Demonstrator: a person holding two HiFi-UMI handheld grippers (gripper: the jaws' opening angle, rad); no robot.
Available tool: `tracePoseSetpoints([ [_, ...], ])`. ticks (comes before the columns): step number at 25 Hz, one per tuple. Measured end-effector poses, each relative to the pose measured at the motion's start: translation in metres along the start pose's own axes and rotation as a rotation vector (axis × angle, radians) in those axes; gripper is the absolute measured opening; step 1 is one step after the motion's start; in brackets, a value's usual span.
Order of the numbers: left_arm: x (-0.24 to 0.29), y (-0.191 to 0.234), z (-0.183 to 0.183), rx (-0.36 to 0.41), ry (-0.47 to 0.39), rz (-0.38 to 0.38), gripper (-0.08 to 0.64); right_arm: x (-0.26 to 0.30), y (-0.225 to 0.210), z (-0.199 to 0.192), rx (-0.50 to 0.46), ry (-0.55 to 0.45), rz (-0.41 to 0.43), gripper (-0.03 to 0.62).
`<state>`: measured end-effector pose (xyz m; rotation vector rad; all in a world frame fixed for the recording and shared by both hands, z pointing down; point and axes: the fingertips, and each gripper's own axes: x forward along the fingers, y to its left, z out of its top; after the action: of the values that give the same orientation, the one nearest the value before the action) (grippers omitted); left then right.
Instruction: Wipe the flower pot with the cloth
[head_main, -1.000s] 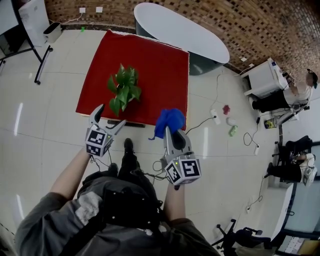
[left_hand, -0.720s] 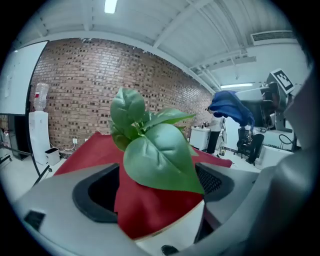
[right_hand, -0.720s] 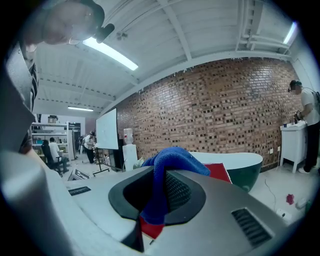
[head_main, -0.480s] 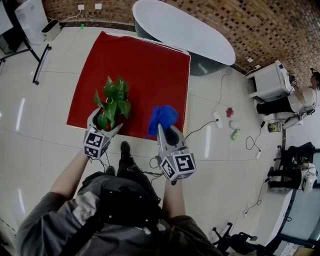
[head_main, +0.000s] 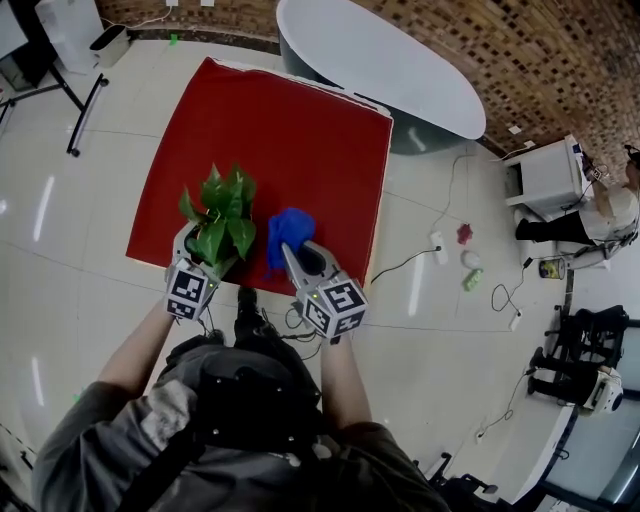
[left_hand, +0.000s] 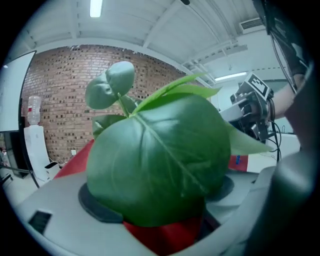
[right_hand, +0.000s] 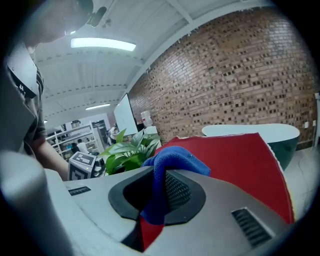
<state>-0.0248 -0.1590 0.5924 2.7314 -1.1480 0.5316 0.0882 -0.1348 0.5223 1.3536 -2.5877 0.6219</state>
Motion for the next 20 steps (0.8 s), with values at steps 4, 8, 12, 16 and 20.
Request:
tracePoseSetpoints([
  [4,0.005,0.006,-0.006,0.002,-0.008,0.020,0.434,0.037,0.003,-0.012,0.018,0.011,0.086,0.057],
  [8,0.018,0.012,0.004,-0.005,-0.018,-0.001,0.430,0.068,-0.007,-0.004,0.059,0.031,0.153,0.057],
  [12,0.016,0.016,-0.005,-0.007,-0.032,-0.015,0.427,0.090,-0.003,-0.023,0.037,0.088,0.195,0.057],
  [16,0.022,0.016,-0.001,-0.012,-0.023,-0.026,0.426,0.101,-0.016,-0.030,0.044,0.132,0.214,0.057],
  [20,0.026,0.016,0.000,-0.022,-0.018,-0.044,0.423,0.111,-0.029,-0.039,0.051,0.178,0.215,0.057],
])
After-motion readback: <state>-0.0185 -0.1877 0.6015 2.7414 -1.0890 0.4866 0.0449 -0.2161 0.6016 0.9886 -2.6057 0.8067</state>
